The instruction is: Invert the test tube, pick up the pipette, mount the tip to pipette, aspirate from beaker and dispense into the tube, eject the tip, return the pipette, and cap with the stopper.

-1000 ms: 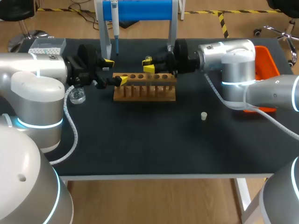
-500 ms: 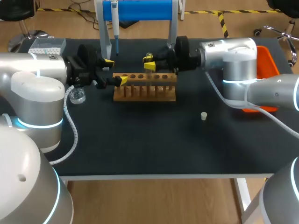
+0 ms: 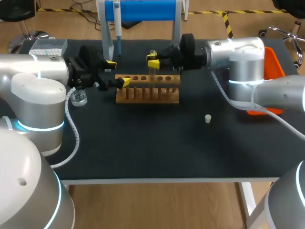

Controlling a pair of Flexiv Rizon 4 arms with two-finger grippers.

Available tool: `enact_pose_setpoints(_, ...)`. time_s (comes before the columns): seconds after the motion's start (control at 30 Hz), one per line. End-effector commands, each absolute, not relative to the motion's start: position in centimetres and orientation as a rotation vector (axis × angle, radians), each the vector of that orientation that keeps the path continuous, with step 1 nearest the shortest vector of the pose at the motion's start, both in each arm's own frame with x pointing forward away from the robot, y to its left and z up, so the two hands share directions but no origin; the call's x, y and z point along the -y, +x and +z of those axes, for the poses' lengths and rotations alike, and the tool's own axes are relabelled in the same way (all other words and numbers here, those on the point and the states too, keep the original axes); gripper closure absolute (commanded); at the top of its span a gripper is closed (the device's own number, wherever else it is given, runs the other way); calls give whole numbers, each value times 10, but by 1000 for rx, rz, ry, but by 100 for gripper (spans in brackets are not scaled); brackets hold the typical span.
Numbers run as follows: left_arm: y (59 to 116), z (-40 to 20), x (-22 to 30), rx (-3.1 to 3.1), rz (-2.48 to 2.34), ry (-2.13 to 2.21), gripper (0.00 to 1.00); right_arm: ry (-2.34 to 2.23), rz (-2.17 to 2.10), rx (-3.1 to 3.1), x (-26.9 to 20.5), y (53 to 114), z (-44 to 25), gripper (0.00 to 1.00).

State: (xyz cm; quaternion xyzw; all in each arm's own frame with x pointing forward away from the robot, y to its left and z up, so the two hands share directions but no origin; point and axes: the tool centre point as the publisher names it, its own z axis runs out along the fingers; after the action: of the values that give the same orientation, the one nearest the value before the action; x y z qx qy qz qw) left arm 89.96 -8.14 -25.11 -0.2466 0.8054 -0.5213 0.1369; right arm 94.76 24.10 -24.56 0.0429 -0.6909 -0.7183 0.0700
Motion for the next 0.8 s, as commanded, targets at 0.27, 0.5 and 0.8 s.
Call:
enact_pose_setpoints(0.27, 901, -250, 81, -2339, -1507, -714, 0, 141, -2179, 2085, -238, 945, -224, 100)
enact_pose_setpoints(0.5, 901, -250, 81, -2339, -1507, -714, 0, 157, -2189, 2094, -237, 944, -212, 100)
enact_pose_setpoints(0.8, 901, -250, 81, -2339, -1507, -714, 0, 135, -2221, 2105, -228, 940, -188, 100)
